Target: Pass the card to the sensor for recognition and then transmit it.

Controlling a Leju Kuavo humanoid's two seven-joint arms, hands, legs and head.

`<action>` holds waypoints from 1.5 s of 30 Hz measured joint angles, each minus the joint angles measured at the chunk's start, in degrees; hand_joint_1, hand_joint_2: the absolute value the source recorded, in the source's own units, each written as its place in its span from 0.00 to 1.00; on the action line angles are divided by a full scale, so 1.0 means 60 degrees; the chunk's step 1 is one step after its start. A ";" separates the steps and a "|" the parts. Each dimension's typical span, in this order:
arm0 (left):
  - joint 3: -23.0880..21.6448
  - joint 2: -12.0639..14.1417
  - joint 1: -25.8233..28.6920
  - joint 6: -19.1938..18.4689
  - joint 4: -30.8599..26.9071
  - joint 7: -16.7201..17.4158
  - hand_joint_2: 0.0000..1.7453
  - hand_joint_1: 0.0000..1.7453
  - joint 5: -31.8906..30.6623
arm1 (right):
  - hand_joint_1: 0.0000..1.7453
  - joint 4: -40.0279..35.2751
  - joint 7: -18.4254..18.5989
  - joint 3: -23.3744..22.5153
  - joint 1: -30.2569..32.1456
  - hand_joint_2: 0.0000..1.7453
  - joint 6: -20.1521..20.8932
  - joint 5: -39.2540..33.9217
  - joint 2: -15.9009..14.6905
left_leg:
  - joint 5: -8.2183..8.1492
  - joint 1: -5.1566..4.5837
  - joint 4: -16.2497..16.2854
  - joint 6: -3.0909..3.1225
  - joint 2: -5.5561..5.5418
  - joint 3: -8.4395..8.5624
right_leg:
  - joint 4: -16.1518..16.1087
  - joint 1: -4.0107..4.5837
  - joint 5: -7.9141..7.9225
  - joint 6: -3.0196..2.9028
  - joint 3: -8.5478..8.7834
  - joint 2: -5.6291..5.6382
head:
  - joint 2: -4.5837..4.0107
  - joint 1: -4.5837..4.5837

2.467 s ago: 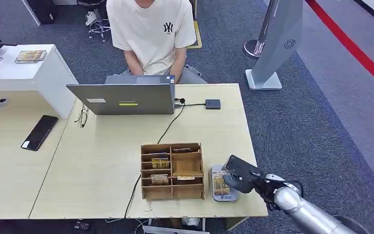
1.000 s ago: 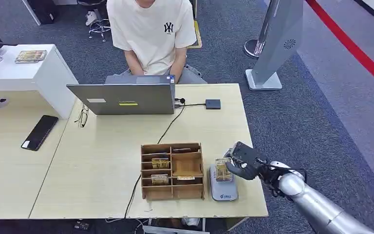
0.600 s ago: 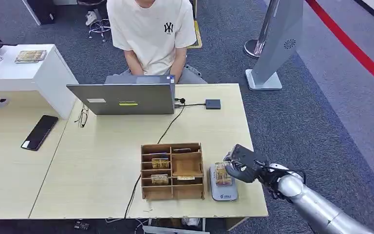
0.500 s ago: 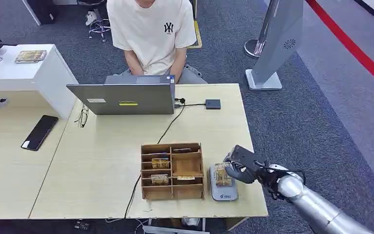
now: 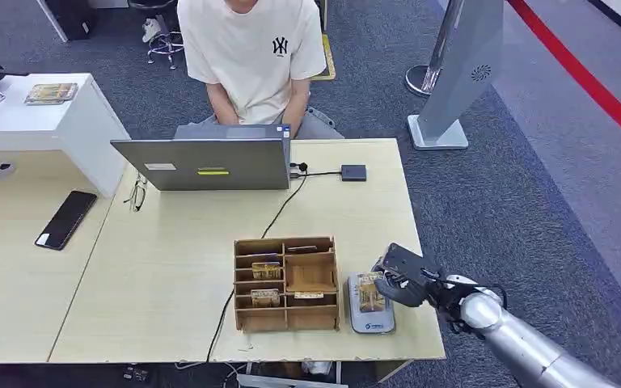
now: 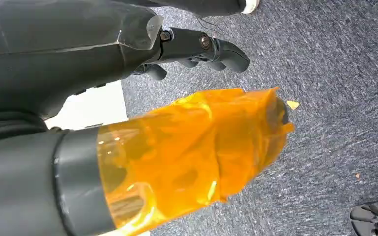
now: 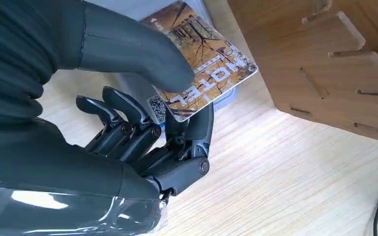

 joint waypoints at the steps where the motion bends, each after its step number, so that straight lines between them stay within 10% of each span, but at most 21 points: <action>1: 0.0004 0.0000 0.0000 0.0000 0.0000 0.0000 0.00 0.00 0.0000 | 1.00 0.0015 0.0000 0.0004 0.0000 1.00 -0.0004 0.0000 0.0011 | 0.0000 0.0000 0.0000 0.0000 0.0000 0.0000 | 0.0000 0.0000 0.0000 0.0000 0.0000 0.0000 | 0.0000 0.0000; 45: 0.0000 0.0000 0.0001 0.0015 0.0000 0.0007 0.00 0.00 -0.0011 | 1.00 0.0120 0.0142 0.0109 -0.0001 1.00 -0.0816 0.1260 0.0197 | 0.0000 0.0000 0.0000 0.0000 0.0000 0.0000 | 0.0000 0.0000 0.0000 0.0000 0.0001 0.0000 | 0.0000 -0.0004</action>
